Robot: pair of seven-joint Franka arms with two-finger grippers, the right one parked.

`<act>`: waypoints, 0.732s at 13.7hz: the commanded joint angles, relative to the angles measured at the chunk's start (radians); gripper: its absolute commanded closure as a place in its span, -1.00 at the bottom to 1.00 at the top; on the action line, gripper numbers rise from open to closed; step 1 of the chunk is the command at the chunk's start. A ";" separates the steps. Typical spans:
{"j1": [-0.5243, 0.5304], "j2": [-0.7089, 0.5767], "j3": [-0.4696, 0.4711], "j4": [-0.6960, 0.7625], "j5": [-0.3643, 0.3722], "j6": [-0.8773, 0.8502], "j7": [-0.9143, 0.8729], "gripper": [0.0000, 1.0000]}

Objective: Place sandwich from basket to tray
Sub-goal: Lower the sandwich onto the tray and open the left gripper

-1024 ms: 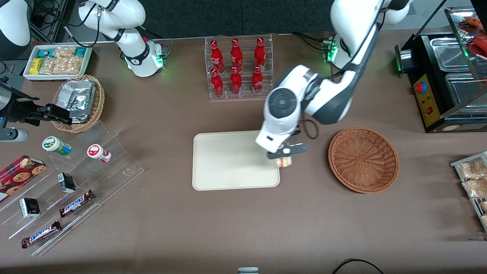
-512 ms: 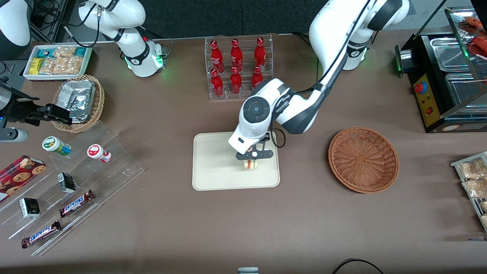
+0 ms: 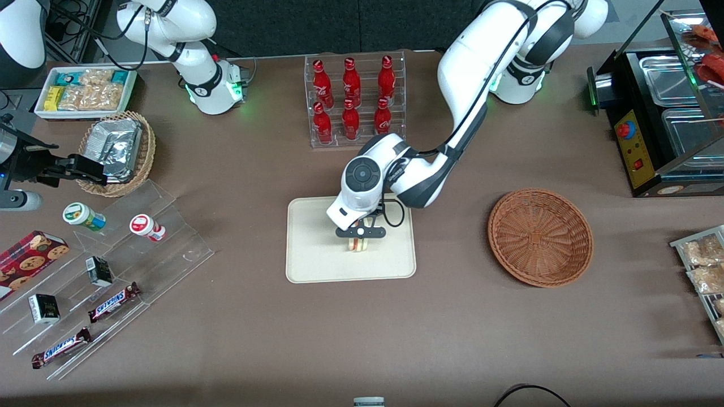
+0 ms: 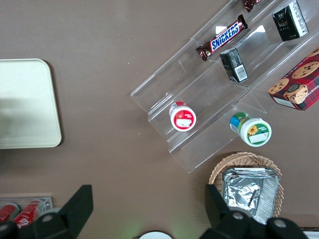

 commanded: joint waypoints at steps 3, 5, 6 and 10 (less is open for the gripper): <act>-0.023 0.038 0.011 0.061 0.019 -0.007 0.006 -0.83; -0.013 0.015 0.009 0.057 0.013 -0.011 0.007 -0.98; 0.006 -0.012 0.007 0.055 0.005 -0.020 0.009 -0.98; 0.124 -0.191 0.000 -0.094 -0.009 -0.131 0.100 -0.98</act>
